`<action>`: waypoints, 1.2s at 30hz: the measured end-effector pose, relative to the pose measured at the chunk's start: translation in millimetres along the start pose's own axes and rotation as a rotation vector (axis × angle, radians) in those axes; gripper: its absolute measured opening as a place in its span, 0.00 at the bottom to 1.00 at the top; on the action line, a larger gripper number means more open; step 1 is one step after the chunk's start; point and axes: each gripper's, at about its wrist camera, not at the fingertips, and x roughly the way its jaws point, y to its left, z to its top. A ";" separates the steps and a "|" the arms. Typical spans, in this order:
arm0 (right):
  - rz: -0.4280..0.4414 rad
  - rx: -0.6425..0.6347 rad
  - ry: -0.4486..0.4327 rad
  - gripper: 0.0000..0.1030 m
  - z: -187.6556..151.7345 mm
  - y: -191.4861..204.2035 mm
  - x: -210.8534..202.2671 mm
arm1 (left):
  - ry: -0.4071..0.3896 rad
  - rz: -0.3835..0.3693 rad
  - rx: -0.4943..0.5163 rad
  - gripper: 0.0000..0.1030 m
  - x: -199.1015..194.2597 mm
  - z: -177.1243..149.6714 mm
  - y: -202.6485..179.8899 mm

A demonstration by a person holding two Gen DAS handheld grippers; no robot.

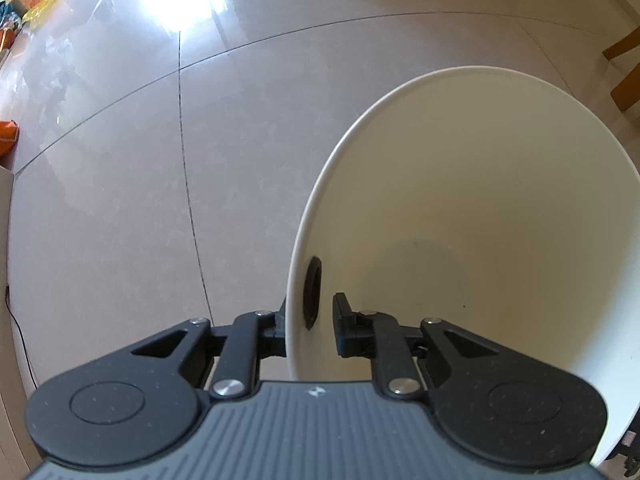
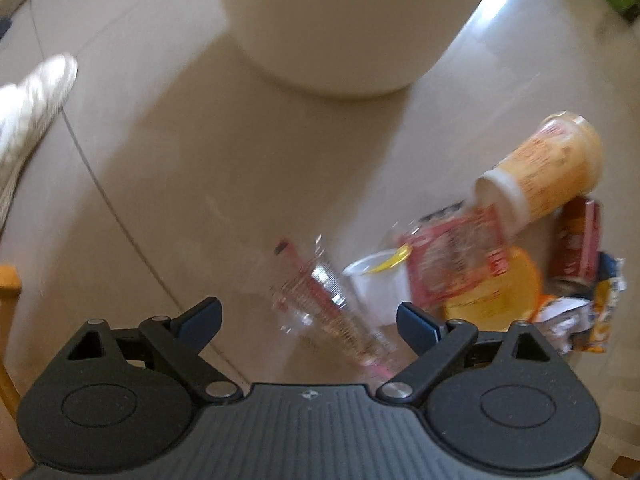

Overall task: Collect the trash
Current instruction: 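Grasp the clear plastic wrapper with the right gripper, then carry the wrapper over the bin and open the right gripper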

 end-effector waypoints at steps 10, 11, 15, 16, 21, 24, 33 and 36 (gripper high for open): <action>-0.010 -0.132 0.027 0.89 0.6 23.4 33.2 | 0.003 -0.013 -0.011 0.16 -0.5 -3.0 3.9; -0.021 -0.156 0.031 0.86 1.5 26.8 37.4 | 0.004 -0.013 -0.009 0.16 -0.5 -2.8 4.9; -0.040 -0.195 0.047 0.74 2.3 37.2 50.2 | 0.004 -0.016 -0.005 0.16 -0.1 -2.4 6.1; -0.055 -0.202 0.047 0.70 1.8 39.1 52.6 | 0.003 -0.016 -0.002 0.16 -0.2 -2.5 6.3; -0.046 -0.139 0.065 0.49 3.2 37.8 55.1 | -0.002 -0.021 -0.001 0.16 -1.1 -3.2 6.9; -0.027 -0.071 0.079 0.44 4.9 32.0 48.1 | -0.001 -0.024 -0.007 0.16 -0.6 -3.3 8.1; 0.008 0.181 0.044 0.40 1.1 7.5 -10.3 | -0.007 -0.005 0.019 0.16 -1.5 -4.4 0.0; 0.004 0.248 0.030 0.40 1.2 -9.2 -40.2 | -0.010 0.000 0.035 0.16 -2.1 -4.7 -2.2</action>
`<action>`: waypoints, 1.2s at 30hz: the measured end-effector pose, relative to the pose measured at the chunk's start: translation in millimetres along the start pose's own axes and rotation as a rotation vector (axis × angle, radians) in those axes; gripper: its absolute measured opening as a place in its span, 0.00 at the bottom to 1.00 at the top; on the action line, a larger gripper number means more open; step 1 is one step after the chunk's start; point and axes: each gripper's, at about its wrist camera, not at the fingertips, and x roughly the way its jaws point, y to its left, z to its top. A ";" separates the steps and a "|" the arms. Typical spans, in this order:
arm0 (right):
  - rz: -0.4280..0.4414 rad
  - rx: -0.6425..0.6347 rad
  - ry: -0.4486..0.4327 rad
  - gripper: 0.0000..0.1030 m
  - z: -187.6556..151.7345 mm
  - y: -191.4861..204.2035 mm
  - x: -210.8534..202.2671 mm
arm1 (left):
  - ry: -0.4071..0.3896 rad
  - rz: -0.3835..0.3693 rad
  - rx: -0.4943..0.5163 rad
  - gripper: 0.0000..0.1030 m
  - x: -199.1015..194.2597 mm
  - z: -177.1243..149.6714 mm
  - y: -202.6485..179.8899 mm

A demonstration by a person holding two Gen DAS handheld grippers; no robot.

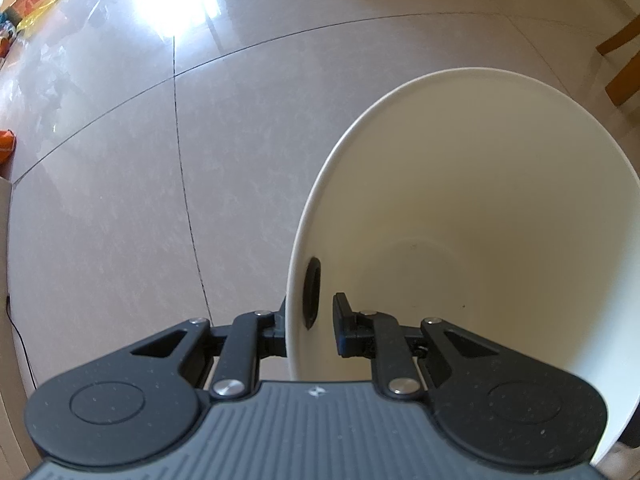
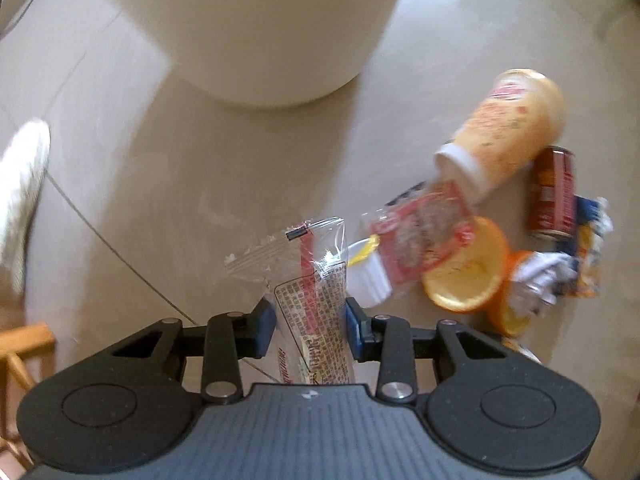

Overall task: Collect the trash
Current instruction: 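Carry the wrapper over the bin and open the right gripper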

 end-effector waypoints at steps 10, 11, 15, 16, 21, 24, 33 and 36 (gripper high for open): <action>-0.032 0.111 -0.124 0.40 28.5 -28.1 -113.2 | 0.019 -0.023 -0.014 0.16 -1.1 4.6 5.3; -0.038 0.110 -0.138 0.40 31.8 -28.3 -125.3 | 0.023 -0.024 -0.015 0.16 -0.7 5.9 6.2; -0.062 0.109 -0.187 0.40 48.9 -25.4 -178.0 | 0.029 -0.037 -0.025 0.16 0.0 10.5 11.1; -0.063 0.110 -0.202 0.40 52.6 -24.5 -186.8 | 0.023 -0.041 -0.031 0.16 -1.0 11.1 13.0; -0.056 0.118 -0.291 0.40 70.1 -18.4 -227.1 | -0.012 -0.050 -0.030 0.16 -11.1 13.2 17.1; -0.027 0.125 -0.318 0.40 79.2 -12.9 -238.1 | -0.024 -0.038 -0.001 0.16 -16.0 12.1 15.2; -0.009 0.081 -0.345 0.40 106.8 10.5 -235.9 | -0.036 -0.042 -0.003 0.08 -20.3 11.5 17.4; -0.008 0.081 -0.346 0.40 117.5 14.7 -226.5 | -0.031 -0.037 0.005 0.08 -20.9 10.9 18.2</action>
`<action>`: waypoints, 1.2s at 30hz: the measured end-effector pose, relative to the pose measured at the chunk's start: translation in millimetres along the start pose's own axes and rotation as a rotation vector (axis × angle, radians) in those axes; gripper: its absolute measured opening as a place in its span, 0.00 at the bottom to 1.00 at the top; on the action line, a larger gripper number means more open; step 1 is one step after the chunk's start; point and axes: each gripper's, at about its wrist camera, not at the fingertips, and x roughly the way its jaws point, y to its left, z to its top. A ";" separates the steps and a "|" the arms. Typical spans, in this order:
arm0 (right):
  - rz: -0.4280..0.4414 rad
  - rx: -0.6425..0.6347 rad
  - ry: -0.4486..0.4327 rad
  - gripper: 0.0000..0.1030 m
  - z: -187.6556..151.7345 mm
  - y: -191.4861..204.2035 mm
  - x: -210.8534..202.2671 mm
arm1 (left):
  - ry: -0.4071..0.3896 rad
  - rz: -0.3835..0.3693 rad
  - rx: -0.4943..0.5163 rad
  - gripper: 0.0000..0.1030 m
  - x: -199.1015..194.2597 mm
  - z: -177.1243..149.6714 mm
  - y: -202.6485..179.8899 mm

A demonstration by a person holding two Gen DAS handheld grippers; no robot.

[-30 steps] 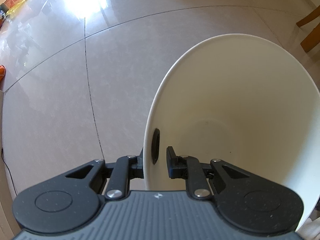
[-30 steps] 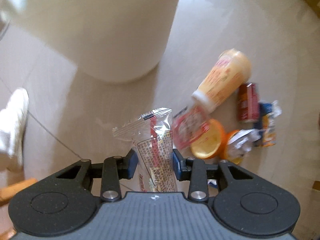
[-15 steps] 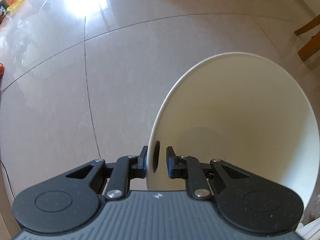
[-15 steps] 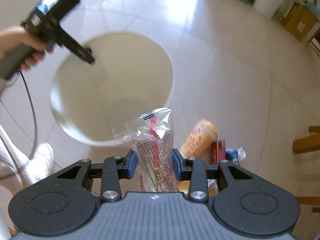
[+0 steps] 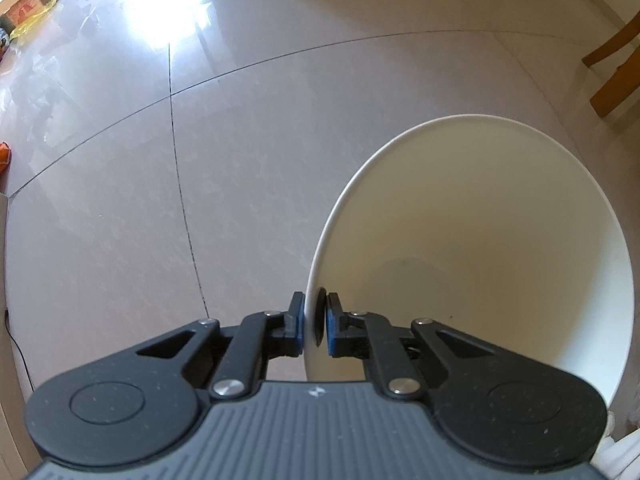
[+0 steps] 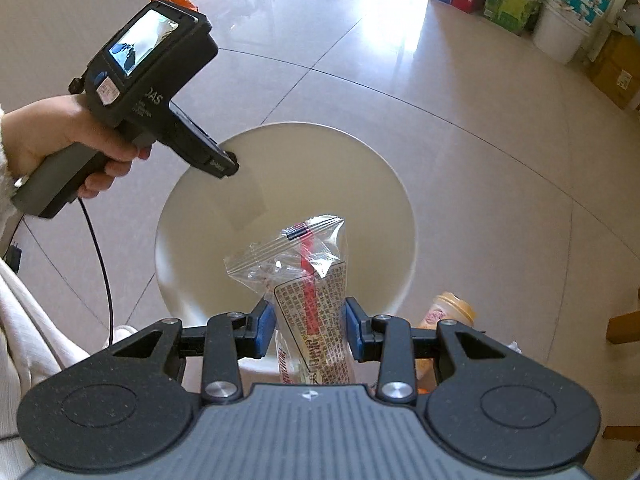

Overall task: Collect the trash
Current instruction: 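Carry the wrapper over the bin and open the right gripper, then grasp the small white cup with the right gripper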

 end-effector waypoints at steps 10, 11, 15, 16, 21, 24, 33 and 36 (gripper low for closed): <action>-0.031 0.017 -0.068 0.72 9.4 -5.7 -9.9 | 0.005 -0.004 -0.011 0.08 0.5 6.6 -0.3; -0.039 0.022 -0.077 0.72 5.6 -10.9 -13.6 | 0.005 -0.006 -0.013 0.08 0.9 6.4 0.4; -0.069 0.064 -0.103 0.74 -11.5 -32.4 -24.3 | 0.006 -0.004 -0.013 0.08 2.0 5.6 2.0; -0.075 0.085 -0.106 0.74 -18.5 -40.1 -26.8 | 0.006 -0.004 -0.015 0.08 1.5 5.8 2.4; -0.106 0.208 -0.090 0.75 -59.0 -74.4 -16.7 | 0.006 -0.008 -0.022 0.08 1.6 5.8 4.5; -0.078 0.337 -0.042 0.76 -89.6 -91.3 3.5 | 0.006 -0.005 -0.020 0.08 1.9 5.6 4.5; -0.061 0.727 0.123 0.76 -174.5 -104.6 132.1 | 0.006 -0.015 -0.034 0.08 1.3 5.4 8.1; -0.069 0.836 0.153 0.76 -194.3 -108.1 168.4 | 0.006 -0.014 -0.034 0.08 1.5 5.9 8.4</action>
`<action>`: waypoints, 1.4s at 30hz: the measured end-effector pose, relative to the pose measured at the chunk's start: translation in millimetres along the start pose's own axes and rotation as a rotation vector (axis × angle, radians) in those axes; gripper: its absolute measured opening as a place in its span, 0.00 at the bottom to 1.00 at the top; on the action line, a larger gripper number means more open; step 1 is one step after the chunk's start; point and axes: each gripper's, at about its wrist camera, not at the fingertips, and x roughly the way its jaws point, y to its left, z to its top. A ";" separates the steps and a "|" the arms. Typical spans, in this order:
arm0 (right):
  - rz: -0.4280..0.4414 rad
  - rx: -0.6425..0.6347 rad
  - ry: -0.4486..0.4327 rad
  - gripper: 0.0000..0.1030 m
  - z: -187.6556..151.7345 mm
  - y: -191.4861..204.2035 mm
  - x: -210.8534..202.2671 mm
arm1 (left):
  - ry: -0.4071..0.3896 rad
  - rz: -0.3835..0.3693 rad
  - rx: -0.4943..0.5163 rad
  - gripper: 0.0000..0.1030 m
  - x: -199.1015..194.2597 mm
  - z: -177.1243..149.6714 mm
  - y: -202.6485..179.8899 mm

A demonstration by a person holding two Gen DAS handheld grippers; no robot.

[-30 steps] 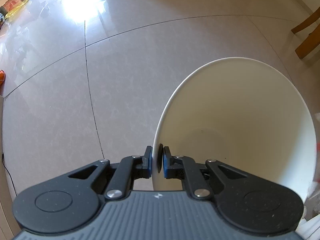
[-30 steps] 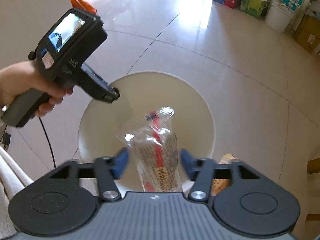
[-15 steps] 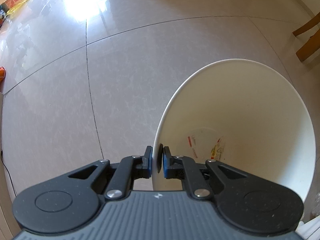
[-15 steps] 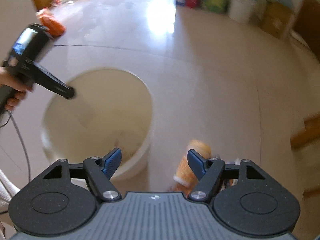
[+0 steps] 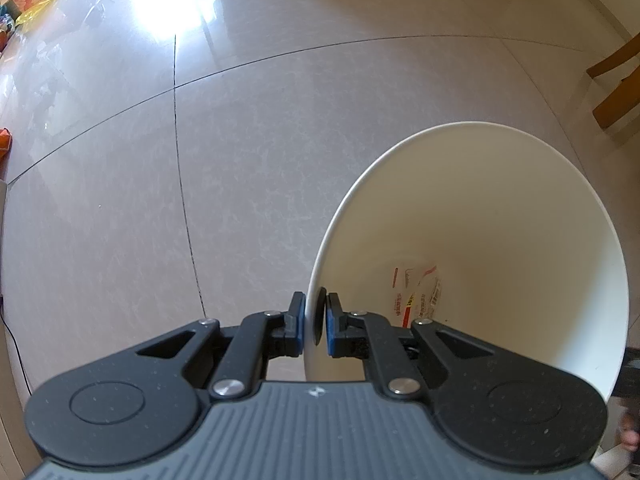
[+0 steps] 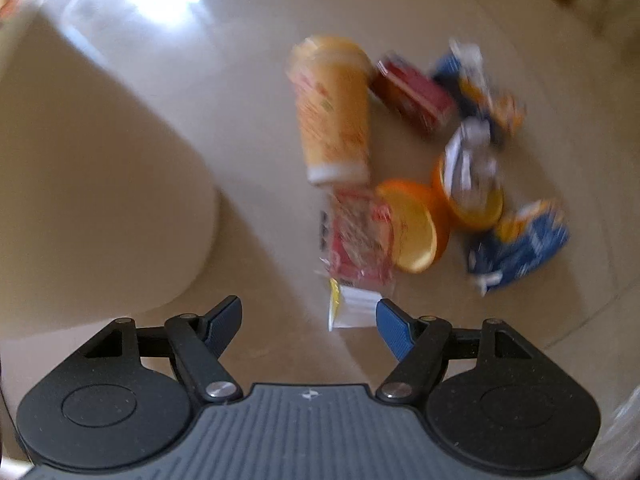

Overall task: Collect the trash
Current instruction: 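Grasp the small white cup with the right gripper, then carry the white cup over the bin and release it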

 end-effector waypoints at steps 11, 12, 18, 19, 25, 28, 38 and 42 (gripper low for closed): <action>-0.075 0.151 0.049 0.75 -6.8 -30.1 85.1 | -0.001 -0.003 -0.002 0.08 0.5 -0.4 1.4; -0.075 0.147 0.048 0.75 -7.0 -30.1 88.6 | -0.001 -0.003 0.000 0.08 0.5 -0.6 1.5; -0.076 0.145 0.103 0.48 -10.8 -27.9 113.0 | 0.001 0.002 0.002 0.08 0.7 -0.1 -0.2; -0.086 0.138 0.099 0.48 -11.3 -26.7 114.3 | 0.001 0.002 0.001 0.08 0.6 0.1 -0.6; -0.078 0.128 0.121 0.47 -8.6 -23.3 98.1 | 0.002 0.001 0.006 0.08 1.1 -0.1 -1.3; -0.086 0.065 0.121 0.47 -4.2 -13.6 77.4 | 0.006 0.002 0.007 0.08 1.3 1.5 -2.1; -0.081 -0.185 0.042 0.47 30.7 24.7 -40.3 | 0.007 -0.008 -0.008 0.08 1.5 1.8 1.4; -0.041 -0.279 -0.022 0.47 42.3 46.3 -102.3 | 0.008 -0.009 -0.012 0.08 1.9 1.9 3.1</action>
